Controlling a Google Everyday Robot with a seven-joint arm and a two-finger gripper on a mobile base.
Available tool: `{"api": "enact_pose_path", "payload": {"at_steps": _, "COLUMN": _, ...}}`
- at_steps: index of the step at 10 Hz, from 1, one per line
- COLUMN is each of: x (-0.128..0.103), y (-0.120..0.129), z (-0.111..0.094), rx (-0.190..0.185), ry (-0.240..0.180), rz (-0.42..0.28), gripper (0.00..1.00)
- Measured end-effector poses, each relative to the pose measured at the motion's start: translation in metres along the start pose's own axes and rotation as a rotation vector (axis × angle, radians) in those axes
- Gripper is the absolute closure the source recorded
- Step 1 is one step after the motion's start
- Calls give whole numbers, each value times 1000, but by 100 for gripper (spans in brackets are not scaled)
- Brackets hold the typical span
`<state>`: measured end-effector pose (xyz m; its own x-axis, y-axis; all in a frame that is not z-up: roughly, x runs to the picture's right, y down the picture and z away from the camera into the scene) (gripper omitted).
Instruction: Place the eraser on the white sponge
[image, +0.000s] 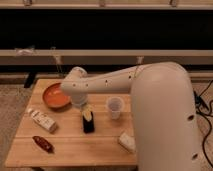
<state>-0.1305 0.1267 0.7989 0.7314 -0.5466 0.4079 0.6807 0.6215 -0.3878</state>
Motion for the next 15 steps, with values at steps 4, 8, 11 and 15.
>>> {"api": "enact_pose_path", "payload": {"at_steps": 4, "x": 0, "y": 18, "z": 10, "rx": 117, "ry": 14, "rz": -203, "gripper": 20}}
{"api": "enact_pose_path", "payload": {"at_steps": 8, "x": -3, "y": 22, "z": 45, "rx": 114, "ry": -12, "rz": -351, "gripper": 20}}
{"api": "enact_pose_path", "payload": {"at_steps": 11, "x": -5, "y": 17, "z": 66, "rx": 95, "ry": -25, "rz": -419, "gripper": 20}}
{"api": "enact_pose_path", "payload": {"at_steps": 15, "x": 1, "y": 21, "z": 77, "rx": 41, "ry": 1, "rz": -451, "gripper": 20}}
